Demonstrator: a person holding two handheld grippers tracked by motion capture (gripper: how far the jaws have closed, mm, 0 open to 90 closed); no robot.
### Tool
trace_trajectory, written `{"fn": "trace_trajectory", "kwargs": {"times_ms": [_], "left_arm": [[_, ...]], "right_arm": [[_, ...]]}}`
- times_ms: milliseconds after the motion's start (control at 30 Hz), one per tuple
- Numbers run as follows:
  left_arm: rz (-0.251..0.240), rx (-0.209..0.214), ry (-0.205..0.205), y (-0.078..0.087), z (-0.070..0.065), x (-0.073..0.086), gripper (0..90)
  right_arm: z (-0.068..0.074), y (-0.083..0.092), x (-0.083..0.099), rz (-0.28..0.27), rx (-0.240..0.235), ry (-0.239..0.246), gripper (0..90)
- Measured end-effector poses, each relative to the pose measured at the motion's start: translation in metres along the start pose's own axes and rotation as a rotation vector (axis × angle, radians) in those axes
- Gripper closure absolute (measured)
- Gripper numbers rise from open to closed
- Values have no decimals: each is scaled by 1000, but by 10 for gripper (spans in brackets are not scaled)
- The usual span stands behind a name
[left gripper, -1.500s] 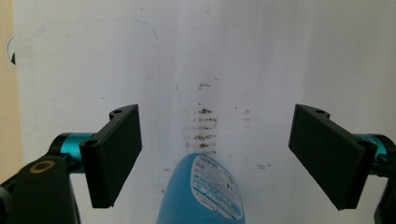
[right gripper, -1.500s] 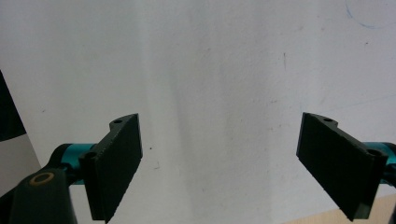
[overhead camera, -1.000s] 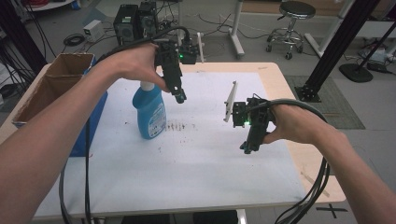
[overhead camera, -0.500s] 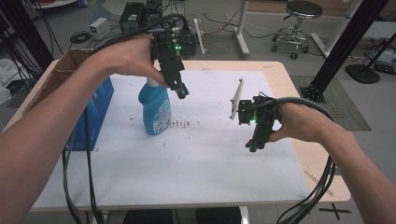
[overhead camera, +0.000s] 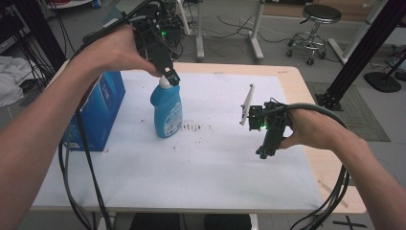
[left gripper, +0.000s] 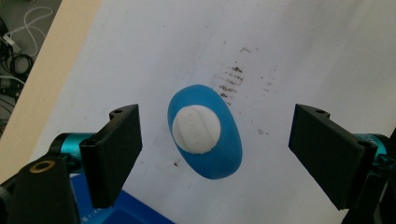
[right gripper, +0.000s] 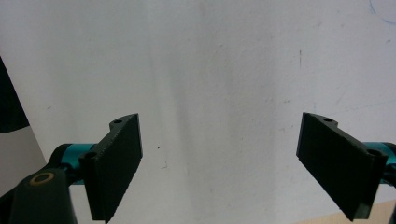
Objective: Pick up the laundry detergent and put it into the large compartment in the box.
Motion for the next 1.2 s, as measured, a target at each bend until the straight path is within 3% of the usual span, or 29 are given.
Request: {"fn": "trace_trajectory", "kwargs": {"times_ms": [133, 200, 333, 367, 600, 900, 1200], "left_arm": [[5, 4, 47, -4, 2, 6, 173], [3, 2, 98, -9, 4, 11, 173], [2, 5, 142, -13, 5, 14, 173], [3, 12, 175, -18, 7, 16, 173], [20, 23, 218, -31, 8, 18, 173], [30, 4, 252, -46, 13, 21, 173], [3, 10, 319, -53, 17, 21, 173]], "right_arm": [[0, 0, 0, 0, 0, 1, 135], [-1, -1, 0, -1, 0, 7, 135], [0, 0, 1, 5, 0, 0, 135], [0, 0, 1, 8, 1, 0, 135], [1, -1, -1, -1, 1, 12, 135], [2, -2, -2, 4, -1, 16, 135], [4, -3, -2, 3, -7, 14, 135]]}}
Point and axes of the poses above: each handheld gripper's, and its own axes: y roughly backward along the jaws, x roughly out of its underside, z roughly to its left, the point moved 7 cm from there along -y, roughly forward along the jaws, and after that the axes turned 14 degrees about x, right-handed, at the moved point
